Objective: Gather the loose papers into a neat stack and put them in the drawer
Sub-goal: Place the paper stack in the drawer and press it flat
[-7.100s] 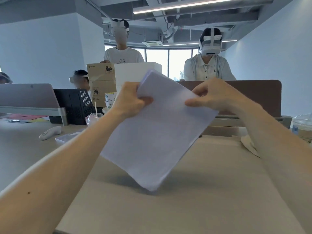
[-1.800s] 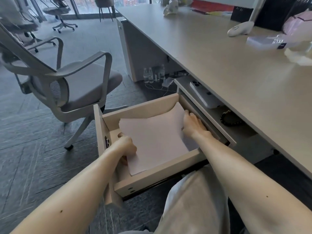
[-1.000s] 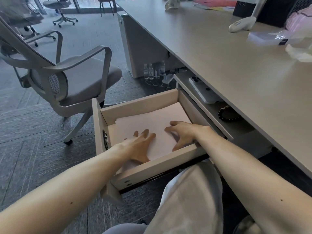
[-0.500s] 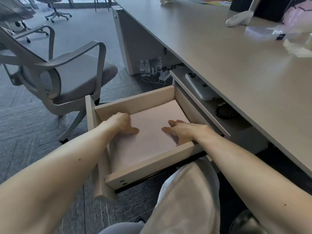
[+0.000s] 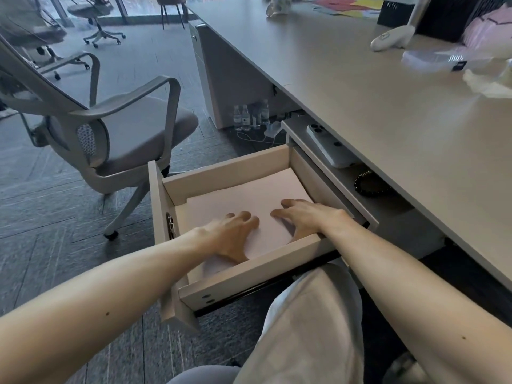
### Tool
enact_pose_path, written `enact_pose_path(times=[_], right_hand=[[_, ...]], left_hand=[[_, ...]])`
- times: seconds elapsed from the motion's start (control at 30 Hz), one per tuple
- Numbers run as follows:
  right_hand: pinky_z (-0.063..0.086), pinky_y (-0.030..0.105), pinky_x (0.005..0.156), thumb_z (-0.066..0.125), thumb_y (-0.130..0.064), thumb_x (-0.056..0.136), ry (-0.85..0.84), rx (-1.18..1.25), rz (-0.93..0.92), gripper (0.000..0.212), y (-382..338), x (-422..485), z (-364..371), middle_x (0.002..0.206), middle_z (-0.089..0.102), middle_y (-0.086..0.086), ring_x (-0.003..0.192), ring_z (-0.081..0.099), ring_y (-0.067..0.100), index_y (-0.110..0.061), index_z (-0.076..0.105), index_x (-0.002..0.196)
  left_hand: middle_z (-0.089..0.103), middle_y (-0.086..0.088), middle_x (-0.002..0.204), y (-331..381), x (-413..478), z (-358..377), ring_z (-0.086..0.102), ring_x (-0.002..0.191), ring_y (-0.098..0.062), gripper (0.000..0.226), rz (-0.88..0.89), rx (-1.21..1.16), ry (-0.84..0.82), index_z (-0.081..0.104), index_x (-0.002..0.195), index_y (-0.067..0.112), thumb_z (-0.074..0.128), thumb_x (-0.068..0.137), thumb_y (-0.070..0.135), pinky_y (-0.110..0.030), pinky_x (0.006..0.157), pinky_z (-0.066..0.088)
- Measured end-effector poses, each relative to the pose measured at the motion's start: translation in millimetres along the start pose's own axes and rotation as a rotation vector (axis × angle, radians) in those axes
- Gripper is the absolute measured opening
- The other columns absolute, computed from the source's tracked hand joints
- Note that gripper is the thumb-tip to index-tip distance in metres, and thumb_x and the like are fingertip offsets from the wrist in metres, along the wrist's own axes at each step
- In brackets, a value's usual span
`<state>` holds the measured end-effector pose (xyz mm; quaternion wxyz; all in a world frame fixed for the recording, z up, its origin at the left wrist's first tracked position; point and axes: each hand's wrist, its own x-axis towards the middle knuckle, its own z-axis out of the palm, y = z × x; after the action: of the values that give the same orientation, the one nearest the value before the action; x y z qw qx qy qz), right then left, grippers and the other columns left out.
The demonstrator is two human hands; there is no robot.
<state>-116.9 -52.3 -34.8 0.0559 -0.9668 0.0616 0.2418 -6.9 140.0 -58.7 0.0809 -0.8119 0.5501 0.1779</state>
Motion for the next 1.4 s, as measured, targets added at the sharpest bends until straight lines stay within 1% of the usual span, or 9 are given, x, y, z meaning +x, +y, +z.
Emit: enact_pose_path(times=[0.17, 0.33, 0.47, 0.73, 0.83, 0.97, 1.07, 1.2, 1.4], right_hand=[[0.050, 0.053, 0.087, 0.075, -0.052, 0.071, 0.030, -0.043, -0.004, 0.076, 0, 2, 0, 0.138, 0.039, 0.005, 0.126, 0.045, 0.032, -0.034, 0.040, 0.136], [0.041, 0.040, 0.103, 0.073, -0.055, 0.075, 0.053, 0.141, -0.038, 0.077, -2, -4, -5, 0.146, 0.042, 0.001, 0.131, 0.045, 0.025, -0.029, 0.045, 0.142], [0.046, 0.033, 0.097, 0.068, -0.058, 0.079, 0.184, 0.320, 0.045, 0.059, -11, -10, -10, 0.130, 0.060, -0.005, 0.114, 0.059, 0.017, -0.029, 0.059, 0.130], [0.051, 0.032, 0.092, 0.064, -0.039, 0.090, 0.453, 0.420, -0.154, 0.033, -102, -13, -53, 0.098, 0.075, 0.001, 0.085, 0.065, 0.014, -0.020, 0.070, 0.116], [0.053, 0.032, 0.087, 0.063, -0.039, 0.091, 0.518, 0.479, -0.250, 0.035, -144, -11, -62, 0.094, 0.075, -0.002, 0.075, 0.064, 0.007, -0.023, 0.068, 0.121], [0.037, 0.006, 0.063, 0.064, -0.037, 0.091, 0.407, 0.490, -0.422, 0.039, -192, -23, -59, 0.068, 0.054, -0.017, 0.054, 0.050, -0.008, -0.020, 0.066, 0.126], [0.032, 0.013, 0.058, 0.067, -0.035, 0.089, 0.338, 0.453, -0.422, 0.040, -202, -29, -48, 0.068, 0.042, -0.020, 0.059, 0.043, -0.006, -0.018, 0.067, 0.125], [0.032, 0.017, 0.060, 0.068, -0.030, 0.085, 0.350, 0.405, -0.329, 0.031, -194, -35, -48, 0.091, 0.058, -0.005, 0.078, 0.046, 0.009, -0.022, 0.071, 0.116], [0.049, 0.031, 0.072, 0.066, -0.035, 0.083, 0.337, 0.280, -0.132, 0.028, -158, -53, -56, 0.108, 0.061, -0.002, 0.093, 0.057, 0.018, -0.029, 0.072, 0.110]], left_hand=[[0.045, -0.001, 0.134, -7, -1, 0, 0.054, 0.114, -0.028, 0.088, -0.014, -0.042, 0.004, 0.040, 0.133, 0.026, 0.072, 0.060, 0.063, -0.046, 0.093, 0.050], [0.049, 0.003, 0.132, -9, -9, -16, 0.053, 0.117, -0.021, 0.080, -0.054, -0.190, 0.050, 0.046, 0.132, 0.025, 0.070, 0.068, 0.068, -0.034, 0.095, 0.044], [0.060, 0.003, 0.116, -19, -30, -39, 0.055, 0.100, -0.017, 0.047, -0.077, -0.132, 0.204, 0.058, 0.120, 0.023, 0.067, 0.083, 0.050, -0.028, 0.079, 0.041], [0.057, -0.006, 0.104, -65, -94, -58, 0.058, 0.098, -0.029, 0.027, -0.364, -0.063, 0.571, 0.063, 0.105, 0.019, 0.065, 0.083, 0.034, -0.042, 0.090, 0.044], [0.057, -0.010, 0.106, -85, -118, -53, 0.059, 0.097, -0.032, 0.037, -0.553, -0.244, 0.609, 0.053, 0.110, 0.011, 0.065, 0.084, 0.035, -0.042, 0.082, 0.047], [0.069, -0.009, 0.095, -97, -126, -46, 0.071, 0.076, -0.026, 0.032, -0.623, -0.646, 0.433, 0.052, 0.103, 0.012, 0.055, 0.094, 0.042, -0.034, 0.063, 0.055], [0.072, -0.009, 0.087, -99, -118, -48, 0.073, 0.067, -0.021, 0.032, -0.603, -0.666, 0.422, 0.059, 0.096, 0.010, 0.054, 0.096, 0.042, -0.037, 0.066, 0.061], [0.072, -0.011, 0.084, -93, -100, -53, 0.073, 0.067, -0.024, 0.034, -0.563, -0.735, 0.398, 0.054, 0.094, 0.007, 0.052, 0.097, 0.041, -0.041, 0.066, 0.060], [0.071, -0.010, 0.090, -64, -61, -62, 0.073, 0.071, -0.025, 0.039, -0.458, -0.794, 0.380, 0.049, 0.099, 0.010, 0.048, 0.097, 0.049, -0.039, 0.064, 0.059]])
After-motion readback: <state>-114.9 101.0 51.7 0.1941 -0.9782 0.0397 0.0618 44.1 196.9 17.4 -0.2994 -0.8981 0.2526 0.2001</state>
